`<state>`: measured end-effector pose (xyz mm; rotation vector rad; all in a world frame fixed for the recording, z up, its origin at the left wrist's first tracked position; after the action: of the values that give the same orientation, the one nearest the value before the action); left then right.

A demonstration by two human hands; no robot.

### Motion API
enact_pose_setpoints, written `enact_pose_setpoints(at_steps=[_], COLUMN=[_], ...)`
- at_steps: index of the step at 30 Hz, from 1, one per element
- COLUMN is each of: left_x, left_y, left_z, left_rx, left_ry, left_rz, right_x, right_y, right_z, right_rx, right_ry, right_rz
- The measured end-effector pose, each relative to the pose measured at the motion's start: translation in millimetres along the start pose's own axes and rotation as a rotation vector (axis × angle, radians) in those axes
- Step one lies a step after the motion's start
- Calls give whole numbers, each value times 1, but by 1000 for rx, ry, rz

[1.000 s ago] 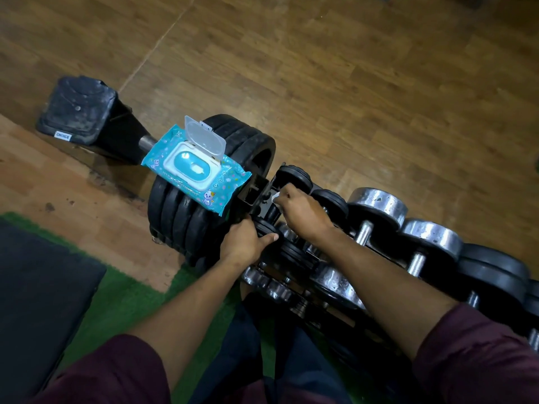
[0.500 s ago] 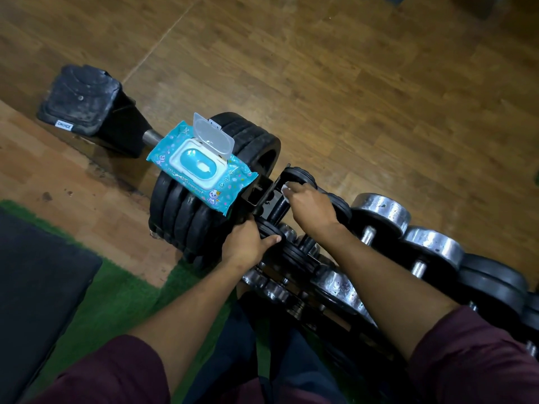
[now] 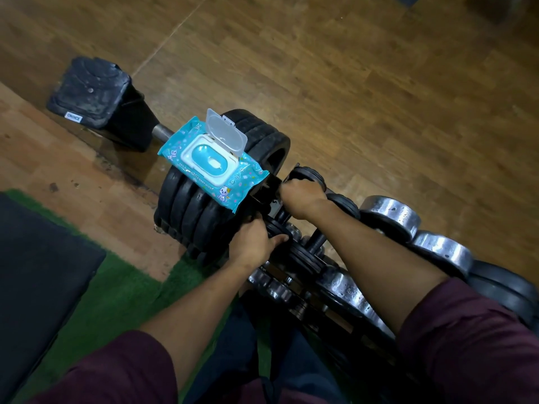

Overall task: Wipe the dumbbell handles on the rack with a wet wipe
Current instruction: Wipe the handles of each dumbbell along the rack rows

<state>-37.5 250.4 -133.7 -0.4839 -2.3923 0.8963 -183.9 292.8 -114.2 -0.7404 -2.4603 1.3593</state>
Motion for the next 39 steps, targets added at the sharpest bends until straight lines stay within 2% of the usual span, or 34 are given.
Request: enact_pose_setpoints(at_steps=[4, 10, 13, 20, 25, 28, 31, 33, 35, 39], left_x=[-1, -2, -2, -2, -2, -2, -3, -3, -4, -4], left_y=[0, 1, 1, 1, 1, 1, 1, 2, 4, 3], left_z=[0, 0, 1, 0, 0, -1, -2, -2, -2, -2], left_rx=[4, -1, -1, 29, 38, 44, 54, 57, 53, 53], left_ry=[-7, -15, -16, 13, 17, 22, 27, 26, 23, 34], left_rz=[13, 26, 28, 25, 19, 9, 12, 12, 2, -18], right_x=[3, -2, -5, -15, -22, -18, -2, 4, 7, 8], right_y=[-3, 8, 3, 20, 22, 31, 37, 46, 55, 72], right_z=[2, 9, 7, 9, 1, -7, -24, -38, -52, -63], right_rx=[27, -65, -33, -205, -124, -93, 30, 94, 116, 171], right_ry=[96, 92, 122, -25, -69, -94, -13, 30, 108, 293], right_rz=[-5, 50, -17, 175, 97, 265, 443, 651, 878, 1084])
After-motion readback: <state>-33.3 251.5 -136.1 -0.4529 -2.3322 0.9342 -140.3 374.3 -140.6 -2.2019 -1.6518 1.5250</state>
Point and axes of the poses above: each hand's wrist, its own z-axis towards the middle knuckle, its own y-axis out of the palm, x = y × z, the point moved 5 cm from there along z, towards the middle knuckle
